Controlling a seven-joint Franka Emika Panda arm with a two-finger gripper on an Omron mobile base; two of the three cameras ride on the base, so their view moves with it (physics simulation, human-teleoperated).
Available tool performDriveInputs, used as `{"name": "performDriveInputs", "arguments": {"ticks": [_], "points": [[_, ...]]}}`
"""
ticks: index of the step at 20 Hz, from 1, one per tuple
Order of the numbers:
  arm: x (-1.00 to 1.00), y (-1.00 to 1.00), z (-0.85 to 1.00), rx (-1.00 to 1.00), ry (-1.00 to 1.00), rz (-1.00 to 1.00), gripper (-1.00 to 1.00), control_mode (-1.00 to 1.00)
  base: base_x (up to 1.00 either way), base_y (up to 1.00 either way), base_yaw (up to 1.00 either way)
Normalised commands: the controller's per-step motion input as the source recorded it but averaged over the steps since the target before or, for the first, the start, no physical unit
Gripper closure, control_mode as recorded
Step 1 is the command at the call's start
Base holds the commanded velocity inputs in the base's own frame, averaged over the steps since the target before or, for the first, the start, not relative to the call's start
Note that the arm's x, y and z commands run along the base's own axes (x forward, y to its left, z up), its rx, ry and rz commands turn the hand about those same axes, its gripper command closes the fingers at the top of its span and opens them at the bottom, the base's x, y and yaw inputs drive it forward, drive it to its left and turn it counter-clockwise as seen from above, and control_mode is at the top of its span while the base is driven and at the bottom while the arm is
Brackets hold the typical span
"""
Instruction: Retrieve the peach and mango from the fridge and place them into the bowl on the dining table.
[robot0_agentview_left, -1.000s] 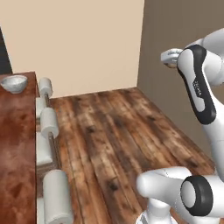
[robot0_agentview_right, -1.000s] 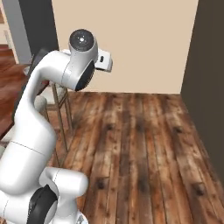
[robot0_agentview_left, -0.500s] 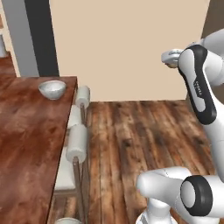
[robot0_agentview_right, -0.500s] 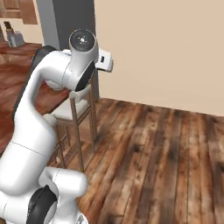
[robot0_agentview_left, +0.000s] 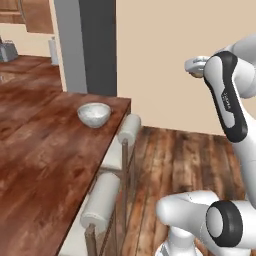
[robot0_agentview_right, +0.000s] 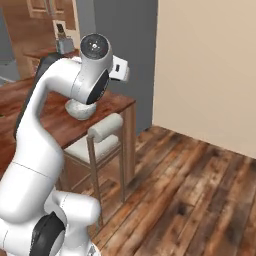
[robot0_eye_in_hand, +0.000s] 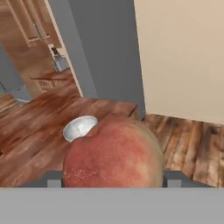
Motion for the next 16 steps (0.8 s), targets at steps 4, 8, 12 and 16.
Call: {"name": "performDriveInputs", "arguments": {"ticks": [4, 8, 12, 16], "points": [[0.0, 0.0, 0.0, 0.0, 0.0, 0.0, 1.0, 1.0, 1.0, -0.39, 0.51], [0.0, 0.0, 0.0, 0.0, 0.0, 0.0, 1.0, 1.0, 1.0, -0.43, 0.52], [0.0, 0.0, 0.0, 0.0, 0.0, 0.0, 1.0, 1.0, 1.0, -0.41, 0.55], [0.0, 0.0, 0.0, 0.0, 0.0, 0.0, 1.0, 1.0, 1.0, -0.38, 0.61]]}}
